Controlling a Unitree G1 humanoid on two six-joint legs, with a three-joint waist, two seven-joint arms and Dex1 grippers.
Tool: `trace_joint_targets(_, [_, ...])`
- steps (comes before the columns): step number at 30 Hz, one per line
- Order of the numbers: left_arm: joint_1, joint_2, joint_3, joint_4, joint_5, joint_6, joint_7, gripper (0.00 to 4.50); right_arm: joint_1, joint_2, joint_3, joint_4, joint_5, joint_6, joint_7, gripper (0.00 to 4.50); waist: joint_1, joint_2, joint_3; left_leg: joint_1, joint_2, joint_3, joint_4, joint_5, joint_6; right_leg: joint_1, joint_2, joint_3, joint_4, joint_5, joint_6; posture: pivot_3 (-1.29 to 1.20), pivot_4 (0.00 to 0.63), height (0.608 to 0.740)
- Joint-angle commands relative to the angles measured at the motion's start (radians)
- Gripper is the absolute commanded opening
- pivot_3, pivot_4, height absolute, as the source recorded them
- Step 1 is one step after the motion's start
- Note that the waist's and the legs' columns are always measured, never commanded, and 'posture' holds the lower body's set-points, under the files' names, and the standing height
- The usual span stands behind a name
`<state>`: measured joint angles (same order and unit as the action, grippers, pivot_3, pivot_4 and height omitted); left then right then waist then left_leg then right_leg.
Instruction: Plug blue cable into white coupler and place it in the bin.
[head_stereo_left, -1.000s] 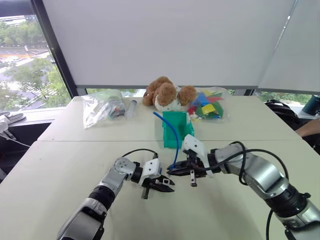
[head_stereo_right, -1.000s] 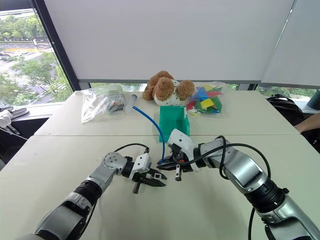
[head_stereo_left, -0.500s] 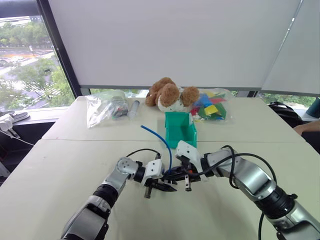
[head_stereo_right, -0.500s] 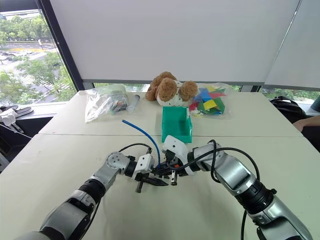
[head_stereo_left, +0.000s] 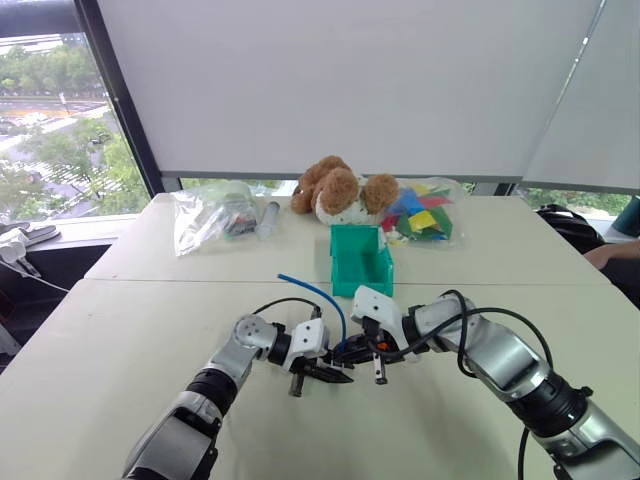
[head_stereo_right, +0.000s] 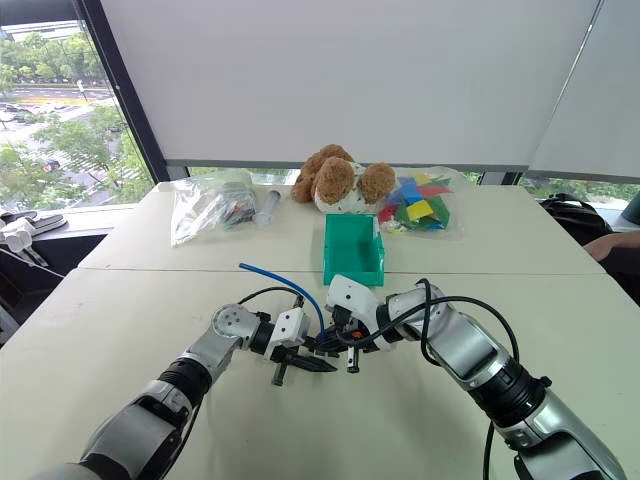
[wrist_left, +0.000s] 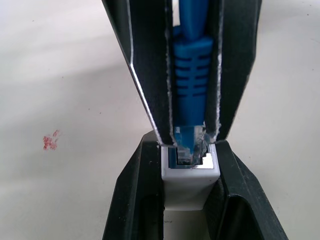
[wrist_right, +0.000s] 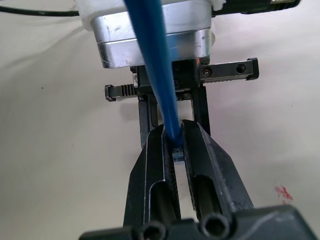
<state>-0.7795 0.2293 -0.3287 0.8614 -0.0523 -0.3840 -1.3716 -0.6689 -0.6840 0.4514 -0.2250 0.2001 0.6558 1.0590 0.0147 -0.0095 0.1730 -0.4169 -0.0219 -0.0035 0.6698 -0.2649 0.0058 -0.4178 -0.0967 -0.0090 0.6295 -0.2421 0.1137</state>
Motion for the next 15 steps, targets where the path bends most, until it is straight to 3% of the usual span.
trace_joint_targets(1, [0.010, -0.002, -0.004, 0.015, 0.035, 0.005, 0.028, 0.42, -0.016, 0.009, 0.022, 0.019, -0.036, -0.020, 0.015, 0.00, 0.000, 0.000, 0.000, 0.000, 0.000, 0.000, 0.000, 0.000, 0.000, 0.000, 0.000, 0.000, 0.000, 0.000, 0.000, 0.00, 0.150, 0.740])
trace_joint_targets(15, [0.026, -0.001, 0.005, -0.012, 0.037, 0.020, 0.032, 0.42, 0.018, 0.105, 0.146, 0.219, -0.164, -0.102, 0.075, 0.00, -0.011, -0.004, -0.013, 0.017, 0.002, 0.000, -0.004, 0.000, 0.000, 0.014, 0.001, 0.000, -0.001, 0.000, -0.001, 0.00, 0.150, 0.740])
